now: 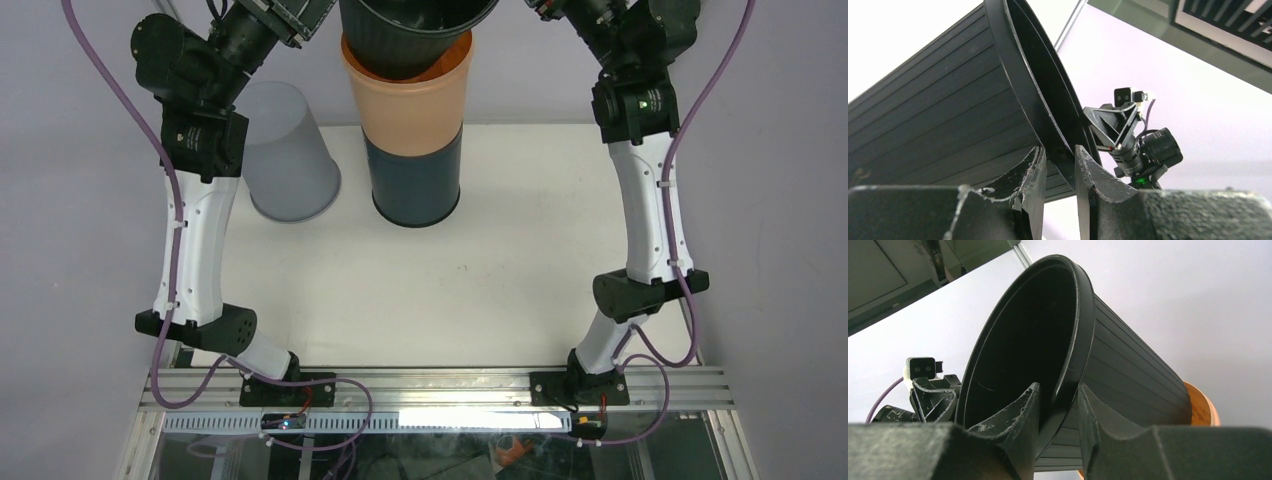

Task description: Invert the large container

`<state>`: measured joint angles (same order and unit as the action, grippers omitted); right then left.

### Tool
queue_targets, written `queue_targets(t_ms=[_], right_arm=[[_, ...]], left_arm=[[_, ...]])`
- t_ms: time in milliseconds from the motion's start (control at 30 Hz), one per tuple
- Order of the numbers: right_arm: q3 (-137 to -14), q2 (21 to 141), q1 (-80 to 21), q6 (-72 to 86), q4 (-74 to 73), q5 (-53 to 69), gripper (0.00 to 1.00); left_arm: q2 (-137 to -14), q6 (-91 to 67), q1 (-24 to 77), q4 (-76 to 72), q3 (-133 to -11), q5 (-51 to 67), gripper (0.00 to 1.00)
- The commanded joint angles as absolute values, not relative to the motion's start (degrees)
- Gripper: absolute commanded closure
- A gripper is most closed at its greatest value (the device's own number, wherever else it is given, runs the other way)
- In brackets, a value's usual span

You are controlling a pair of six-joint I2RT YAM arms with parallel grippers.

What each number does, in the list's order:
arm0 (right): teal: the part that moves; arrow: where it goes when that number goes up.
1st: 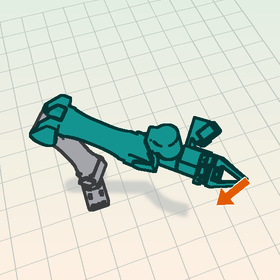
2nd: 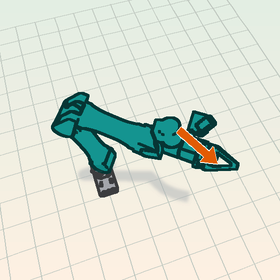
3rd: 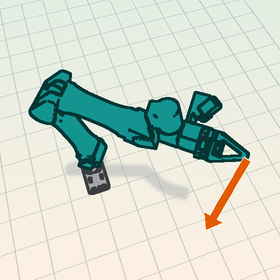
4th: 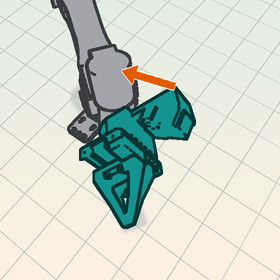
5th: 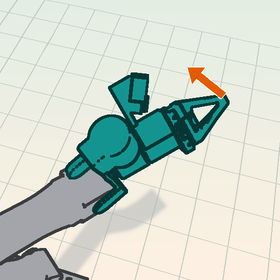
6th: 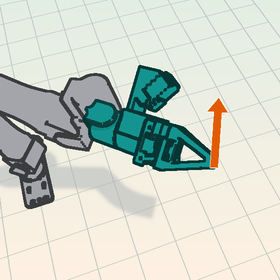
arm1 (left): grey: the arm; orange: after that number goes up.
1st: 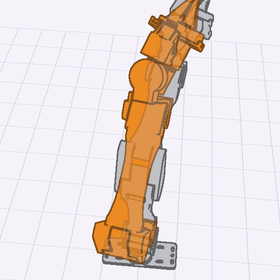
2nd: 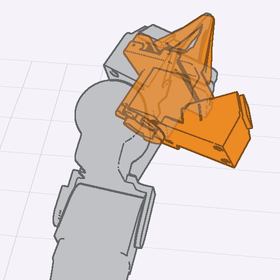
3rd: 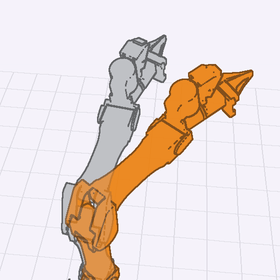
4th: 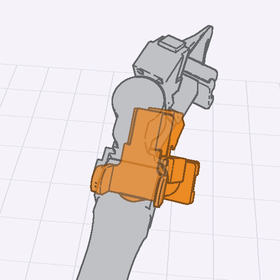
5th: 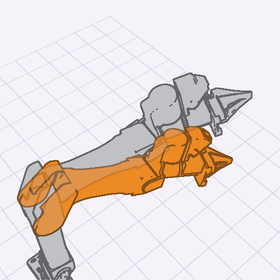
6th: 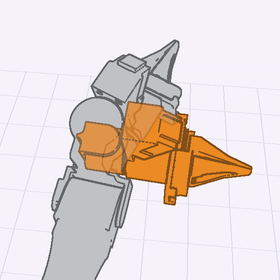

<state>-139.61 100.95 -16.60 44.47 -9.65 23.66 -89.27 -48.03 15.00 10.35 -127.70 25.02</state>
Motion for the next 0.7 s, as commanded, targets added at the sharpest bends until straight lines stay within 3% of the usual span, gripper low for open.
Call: queue_targets(t_ms=[0, 667], right_arm=[[-141.65, 96.45, -19.19, 42.41, -2.84, 29.16, 1.0], [-104.96, 78.35, -23.79, 37.71, 9.17, 27.31, 0.99]], left_arm=[[-86.8, -48.23, 16.5, 2.49, -128.74, 29.77, 1.0], [-75.89, -44.56, 18.76, -8.34, -104.27, 37.09, 1.0]])
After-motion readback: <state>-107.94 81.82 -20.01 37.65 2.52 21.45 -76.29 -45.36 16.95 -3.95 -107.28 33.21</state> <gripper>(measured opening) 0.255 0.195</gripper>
